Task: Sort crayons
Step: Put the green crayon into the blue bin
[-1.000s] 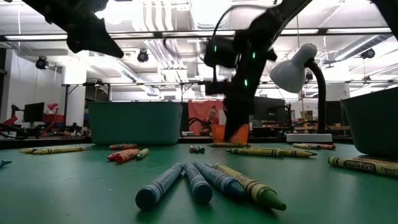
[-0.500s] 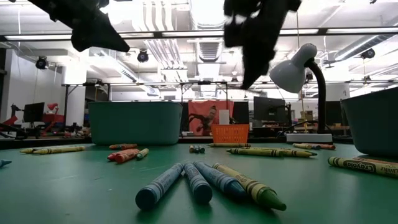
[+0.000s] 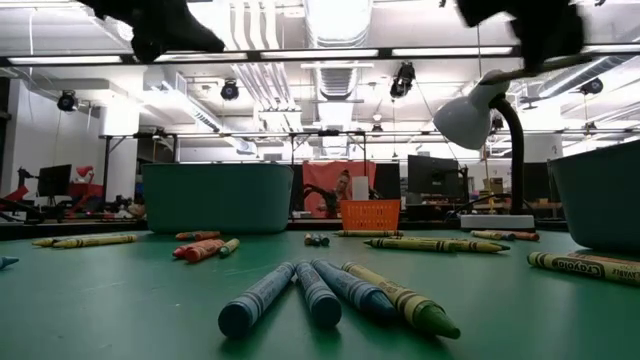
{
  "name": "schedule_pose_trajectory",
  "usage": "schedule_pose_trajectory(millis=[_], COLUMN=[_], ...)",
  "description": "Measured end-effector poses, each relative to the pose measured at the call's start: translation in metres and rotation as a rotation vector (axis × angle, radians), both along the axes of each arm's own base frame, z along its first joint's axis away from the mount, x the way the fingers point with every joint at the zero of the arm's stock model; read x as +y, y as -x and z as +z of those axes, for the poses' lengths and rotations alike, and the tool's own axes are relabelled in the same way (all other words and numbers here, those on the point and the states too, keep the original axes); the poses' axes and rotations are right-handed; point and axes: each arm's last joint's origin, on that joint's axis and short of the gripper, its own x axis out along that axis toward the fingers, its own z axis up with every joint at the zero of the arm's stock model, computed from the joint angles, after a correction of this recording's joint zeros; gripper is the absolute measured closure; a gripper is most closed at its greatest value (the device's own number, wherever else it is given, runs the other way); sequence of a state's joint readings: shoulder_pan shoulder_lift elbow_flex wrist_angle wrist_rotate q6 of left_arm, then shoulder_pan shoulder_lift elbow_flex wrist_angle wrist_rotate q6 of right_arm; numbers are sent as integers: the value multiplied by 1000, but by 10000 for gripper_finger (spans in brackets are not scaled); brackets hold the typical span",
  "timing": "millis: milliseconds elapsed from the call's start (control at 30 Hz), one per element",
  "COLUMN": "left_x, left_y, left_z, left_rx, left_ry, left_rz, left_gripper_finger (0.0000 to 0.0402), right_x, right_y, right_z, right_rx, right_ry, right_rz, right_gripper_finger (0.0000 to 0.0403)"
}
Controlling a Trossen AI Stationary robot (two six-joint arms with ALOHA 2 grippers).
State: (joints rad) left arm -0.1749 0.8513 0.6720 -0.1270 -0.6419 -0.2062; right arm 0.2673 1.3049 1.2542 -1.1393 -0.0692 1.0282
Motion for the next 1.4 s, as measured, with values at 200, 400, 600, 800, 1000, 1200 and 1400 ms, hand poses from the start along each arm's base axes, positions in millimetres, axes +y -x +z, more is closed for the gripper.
schedule_pose_trajectory(millis=[200, 400, 600, 800, 1000, 1200, 1400], left_x=[0, 0, 0, 0, 0, 0, 0], left_y=[-2, -2, -2, -2, -2, -2, -2], left_z=[8, 9, 9, 9, 9, 9, 9], left_rx=[-33, -22, -22, -22, -22, -22, -22], left_ry=[-88, -131, -131, -131, -131, -131, -131], left_rz=[-24, -34, -34, -33, -33, -33, -33], left_gripper_finger=[402, 402, 402, 402, 402, 402, 402], right_x=[36, 57, 59, 56, 56, 57, 57], right_y=[23, 49, 63, 64, 63, 60, 58], right_z=[-19, -44, -71, -88, -102, -113, -114], right_rx=[118, 232, 304, 270, 207, 174, 168], right_ry=[-44, -41, -2, 11, 3, 4, 2], right_rz=[-199, -373, -492, -514, -531, -518, -504], right_gripper_finger=[394, 394, 394, 394, 394, 394, 362])
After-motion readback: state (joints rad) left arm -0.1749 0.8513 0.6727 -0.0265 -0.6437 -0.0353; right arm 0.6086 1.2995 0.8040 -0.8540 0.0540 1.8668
